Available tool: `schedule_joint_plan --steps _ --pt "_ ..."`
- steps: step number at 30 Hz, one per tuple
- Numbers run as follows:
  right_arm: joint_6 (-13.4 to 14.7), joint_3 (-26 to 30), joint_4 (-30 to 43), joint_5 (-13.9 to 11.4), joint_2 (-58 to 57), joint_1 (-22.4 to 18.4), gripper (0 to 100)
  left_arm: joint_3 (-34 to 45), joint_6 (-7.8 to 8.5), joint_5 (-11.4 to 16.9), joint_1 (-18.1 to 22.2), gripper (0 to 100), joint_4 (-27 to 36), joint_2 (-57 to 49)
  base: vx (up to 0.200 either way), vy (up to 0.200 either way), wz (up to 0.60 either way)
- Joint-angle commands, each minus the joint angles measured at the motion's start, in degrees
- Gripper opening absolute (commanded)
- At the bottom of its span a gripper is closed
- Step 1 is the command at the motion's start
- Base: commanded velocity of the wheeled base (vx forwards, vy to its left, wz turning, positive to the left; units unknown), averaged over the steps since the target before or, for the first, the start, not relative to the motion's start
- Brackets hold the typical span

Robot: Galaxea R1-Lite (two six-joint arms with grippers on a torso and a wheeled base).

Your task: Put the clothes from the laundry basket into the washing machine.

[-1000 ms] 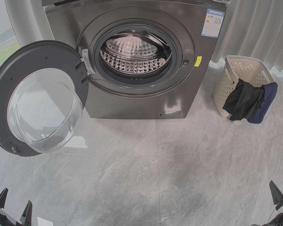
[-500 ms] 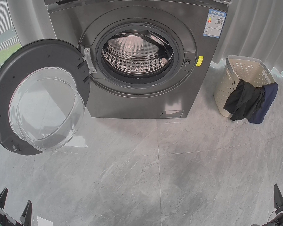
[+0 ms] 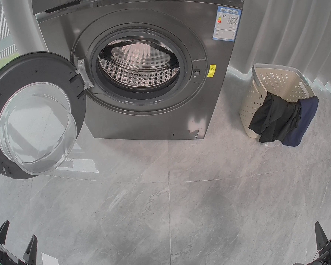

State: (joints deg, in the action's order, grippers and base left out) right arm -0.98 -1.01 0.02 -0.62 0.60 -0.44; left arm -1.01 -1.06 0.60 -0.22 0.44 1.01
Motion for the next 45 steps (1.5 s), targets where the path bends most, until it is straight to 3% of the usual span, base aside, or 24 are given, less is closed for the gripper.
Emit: schedule_joint_plan --steps 1,7,13,34,40,45 --pt "0.0 1.0 -0.1 0.1 -0.6 0.1 100 0.9 0.09 0.1 0.0 100 0.0 -1.0 0.000 -0.200 0.00" --pt "0.0 1.0 -0.1 0.1 -0.6 0.1 100 0.9 -0.17 0.1 0.0 100 0.0 -1.0 0.000 -0.200 0.00" --pt "0.0 1.0 -0.1 0.1 -0.6 0.1 100 0.9 -0.35 0.0 0.0 100 0.1 -1.0 0.000 0.000 0.00" --pt "0.0 1.0 -0.1 0.1 -0.6 0.1 100 0.9 -1.05 -0.2 0.0 100 0.0 -1.0 0.200 0.000 0.00" --pt "0.0 1.0 -0.1 0.1 -0.6 0.1 100 0.9 -1.05 -0.2 0.0 100 0.0 -1.0 0.000 0.000 0.00" --pt "0.0 1.0 -0.1 0.1 -0.6 0.1 100 0.9 -1.14 -0.2 0.0 100 0.0 -1.0 0.000 -0.200 0.00"
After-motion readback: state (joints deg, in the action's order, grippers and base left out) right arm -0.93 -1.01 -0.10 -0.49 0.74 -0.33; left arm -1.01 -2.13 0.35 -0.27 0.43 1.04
